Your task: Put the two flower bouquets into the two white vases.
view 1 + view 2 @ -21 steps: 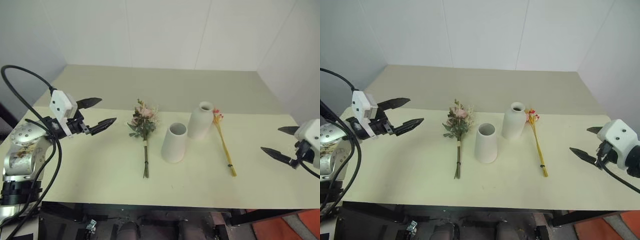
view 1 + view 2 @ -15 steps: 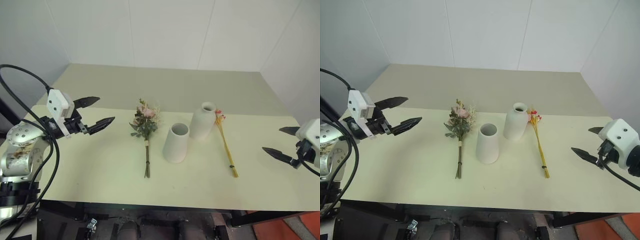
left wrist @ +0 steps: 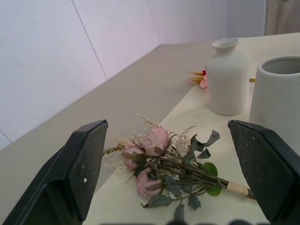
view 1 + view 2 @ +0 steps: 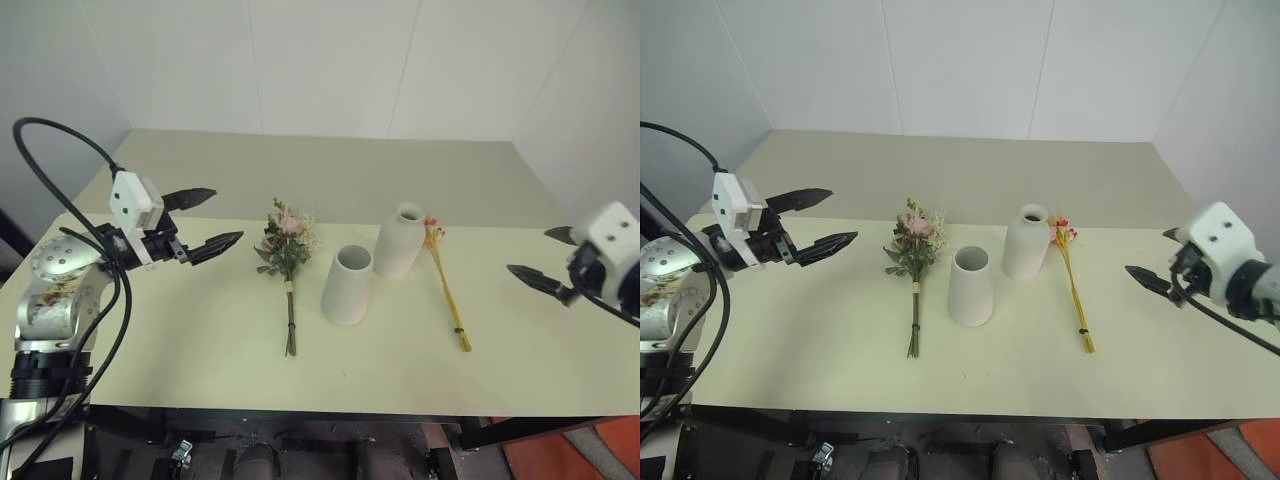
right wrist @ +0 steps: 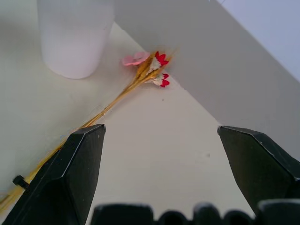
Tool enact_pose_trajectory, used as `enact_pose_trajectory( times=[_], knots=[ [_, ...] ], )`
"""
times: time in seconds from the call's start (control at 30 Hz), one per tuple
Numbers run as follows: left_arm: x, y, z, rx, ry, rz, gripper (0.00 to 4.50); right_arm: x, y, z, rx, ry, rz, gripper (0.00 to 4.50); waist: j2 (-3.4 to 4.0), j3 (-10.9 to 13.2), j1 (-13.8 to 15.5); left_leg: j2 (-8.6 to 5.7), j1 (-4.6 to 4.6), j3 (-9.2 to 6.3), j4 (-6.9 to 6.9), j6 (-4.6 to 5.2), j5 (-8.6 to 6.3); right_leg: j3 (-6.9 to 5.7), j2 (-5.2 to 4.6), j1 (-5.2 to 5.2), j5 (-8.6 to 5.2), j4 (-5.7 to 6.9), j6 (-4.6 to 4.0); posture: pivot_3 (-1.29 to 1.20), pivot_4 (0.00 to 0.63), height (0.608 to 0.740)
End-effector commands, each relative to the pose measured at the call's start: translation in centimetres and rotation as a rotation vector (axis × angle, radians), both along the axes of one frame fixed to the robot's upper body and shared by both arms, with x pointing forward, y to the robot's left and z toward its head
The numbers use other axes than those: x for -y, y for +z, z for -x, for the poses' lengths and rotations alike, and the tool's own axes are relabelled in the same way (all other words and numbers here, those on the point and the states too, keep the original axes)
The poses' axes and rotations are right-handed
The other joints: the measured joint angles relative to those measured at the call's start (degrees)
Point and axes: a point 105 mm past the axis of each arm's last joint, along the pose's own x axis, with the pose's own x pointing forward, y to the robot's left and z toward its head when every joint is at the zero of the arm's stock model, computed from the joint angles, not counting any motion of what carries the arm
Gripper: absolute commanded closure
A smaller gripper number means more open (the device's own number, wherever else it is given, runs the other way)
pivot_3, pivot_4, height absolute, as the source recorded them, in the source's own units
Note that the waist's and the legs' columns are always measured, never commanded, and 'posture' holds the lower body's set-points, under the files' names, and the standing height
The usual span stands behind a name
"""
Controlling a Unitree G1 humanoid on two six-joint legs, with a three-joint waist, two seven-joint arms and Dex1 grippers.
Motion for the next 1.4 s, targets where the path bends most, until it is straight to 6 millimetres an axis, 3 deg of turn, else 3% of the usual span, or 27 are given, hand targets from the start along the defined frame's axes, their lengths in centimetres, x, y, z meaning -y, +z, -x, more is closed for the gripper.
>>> enact_pose_trajectory(
  times=[0.03, 0.23, 0.4, 0.8, 0.9, 1.27, 1.4],
  knots=[
    [0.7, 1.2, 0.3, 0.043, -0.023, -0.011, 0.03, -0.7, 0.1, -1.2, -0.124, -0.08, -0.084, 0.0, 0.0, 0.0, 0.0, 0.01, 0.0, -0.01, -0.01, 0.0, 0.0, -0.02, 0.01, 0.0, 0.0, 0.01, -0.01, 0.0, 0.15, 0.74],
    [1.8, 1.6, 0.5, 0.052, -0.053, -0.002, 0.03, -2.6, -1.4, -4.4, -0.262, -0.141, -0.223, 0.0, -0.01, 0.0, -0.1, 0.0, -0.11, -0.01, -0.03, 0.01, 0.0, -0.02, 0.0, -0.08, 0.09, -0.03, -0.2, 0.0, 0.15, 0.74],
    [2.4, 1.0, 0.9, 0.034, -0.065, -0.041, 0.03, -3.2, -3.5, -6.3, -0.356, -0.192, -0.229, 0.0, 0.0, 0.0, 0.0, 0.0, -0.24, -0.01, -0.03, 0.01, 0.0, -0.04, 0.01, -0.19, 0.15, -0.01, -0.27, 0.0, 0.15, 0.74],
    [2.0, 0.0, 1.1, 0.009, -0.025, -0.057, 0.03, -4.7, -7.6, -8.6, -0.502, -0.229, -0.211, 0.0, 0.01, 0.0, -0.7, 0.0, -0.31, -0.02, -0.01, 0.02, 0.01, -0.04, 0.02, -0.25, 0.19, 0.01, -0.28, 0.0, 0.15, 0.74],
    [2.0, -0.2, 1.1, 0.003, -0.021, -0.055, 0.0, -5.0, -8.0, -8.7, -0.517, -0.215, -0.209, 0.61, 0.01, 0.0, -0.7, 0.0, -0.31, -0.02, -0.01, 0.02, 0.01, -0.04, 0.02, -0.26, 0.21, 0.02, -0.31, 0.0, 0.15, 0.74],
    [2.0, -0.2, 1.1, 0.0, -0.018, -0.057, 0.0, -4.4, -8.4, -10.0, -0.472, -0.31, -0.226, 4.48, 0.01, 0.0, -0.9, 0.0, -0.3, -0.02, -0.01, 0.02, 0.01, -0.03, 0.02, -0.26, 0.22, 0.01, -0.29, 0.0, 0.15, 0.74],
    [1.9, -0.3, 1.1, -0.002, -0.02, -0.063, 0.0, -2.4, -4.8, -12.6, -0.12, -0.45, -0.274, 4.48, 0.03, 0.0, -1.0, 0.0, -0.3, -0.02, -0.02, 0.02, 0.01, -0.03, 0.02, -0.27, 0.23, 0.02, -0.29, 0.0, 0.15, 0.74]
  ],
)
